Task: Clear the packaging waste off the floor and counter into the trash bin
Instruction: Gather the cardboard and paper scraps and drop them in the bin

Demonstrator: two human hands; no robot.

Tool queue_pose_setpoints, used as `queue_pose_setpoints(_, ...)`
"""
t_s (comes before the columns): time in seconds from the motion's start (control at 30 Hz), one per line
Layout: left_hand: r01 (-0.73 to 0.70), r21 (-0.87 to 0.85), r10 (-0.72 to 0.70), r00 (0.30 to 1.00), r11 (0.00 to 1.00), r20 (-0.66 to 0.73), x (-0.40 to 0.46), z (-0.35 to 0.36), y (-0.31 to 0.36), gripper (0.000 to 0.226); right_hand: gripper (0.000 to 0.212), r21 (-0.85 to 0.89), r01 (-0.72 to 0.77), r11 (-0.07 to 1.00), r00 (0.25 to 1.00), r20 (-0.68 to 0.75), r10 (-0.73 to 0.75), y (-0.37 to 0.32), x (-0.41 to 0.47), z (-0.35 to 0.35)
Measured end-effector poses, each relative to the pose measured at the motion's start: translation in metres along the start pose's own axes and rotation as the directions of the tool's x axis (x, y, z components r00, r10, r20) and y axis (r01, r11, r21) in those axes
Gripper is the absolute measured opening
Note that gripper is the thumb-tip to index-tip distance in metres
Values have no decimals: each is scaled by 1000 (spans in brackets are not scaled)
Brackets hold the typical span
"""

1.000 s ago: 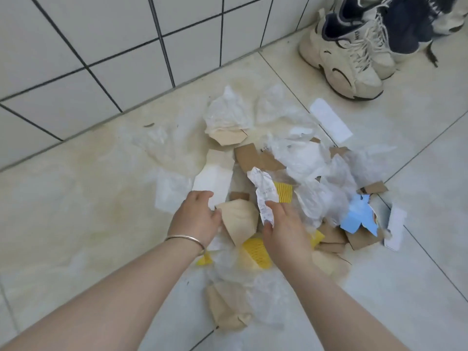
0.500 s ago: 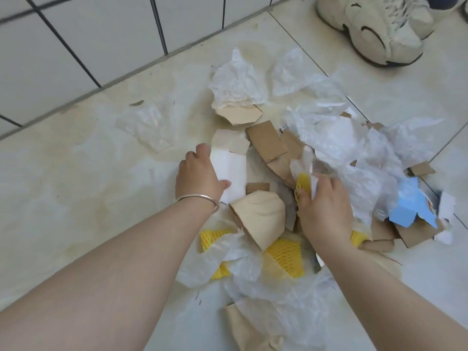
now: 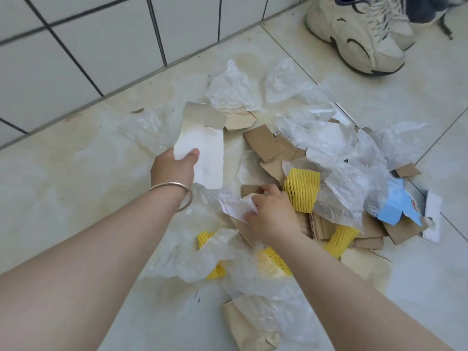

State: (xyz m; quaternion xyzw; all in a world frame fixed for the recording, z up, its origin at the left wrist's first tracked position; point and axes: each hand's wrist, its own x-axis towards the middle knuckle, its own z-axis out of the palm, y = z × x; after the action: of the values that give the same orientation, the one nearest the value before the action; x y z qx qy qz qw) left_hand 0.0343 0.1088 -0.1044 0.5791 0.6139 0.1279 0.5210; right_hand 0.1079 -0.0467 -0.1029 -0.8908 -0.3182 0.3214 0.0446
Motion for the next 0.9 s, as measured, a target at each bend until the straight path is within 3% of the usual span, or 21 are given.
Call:
queue_pose_setpoints(0.1, -11, -54, 15, 998, 998, 63, -9, 4, 2, 26, 43, 48, -44, 998, 997, -65, 47, -2, -5, 11)
queue_pose_setpoints(0.17, 1, -61, 7, 991, 998, 133, -15, 11, 2, 24, 69, 181, -83, 980, 996, -27, 89, -1, -8, 7)
queue_pose_setpoints(0.23, 18, -35, -9, 973, 999, 230, -21, 19, 1, 22, 77, 257, -123, 959, 992, 22, 122, 4, -12, -1)
queue_pose_setpoints(0.37, 0, 14, -5, 930, 1000, 366, -29, 33, 0, 14, 58, 261, -182, 948, 983, 67, 170, 25, -21, -19)
queue_pose_setpoints(0.47, 29, 12, -32, 910, 999, 413, -34, 41, -3, 22, 17, 248, -194, 949, 979, 107, 172, 32, -27, -23)
queue_pose_setpoints(0.57, 144, -109, -87, 906, 983, 414, -35, 45, -2, 12, 31, 223, -117, 968, 988, 120, 92, 35, -33, -24)
queue_pose_setpoints(0.7, 377, -448, -240, 912, 811, 332, -27, 47, 14, 4, 12, 369, -80, 926, 996, 73, 57, 46, -38, -40)
queue_pose_setpoints(0.8, 409, -472, -264, 901, 781, 345, -19, 54, 26, 16, 11, 436, -104, 894, 991, -33, 131, 57, -37, -58)
queue_pose_setpoints(0.9, 439, -425, -285, 881, 792, 379, -17, 72, 39, 23, 12, 613, -134, 779, 954, -131, 268, 67, -35, -71)
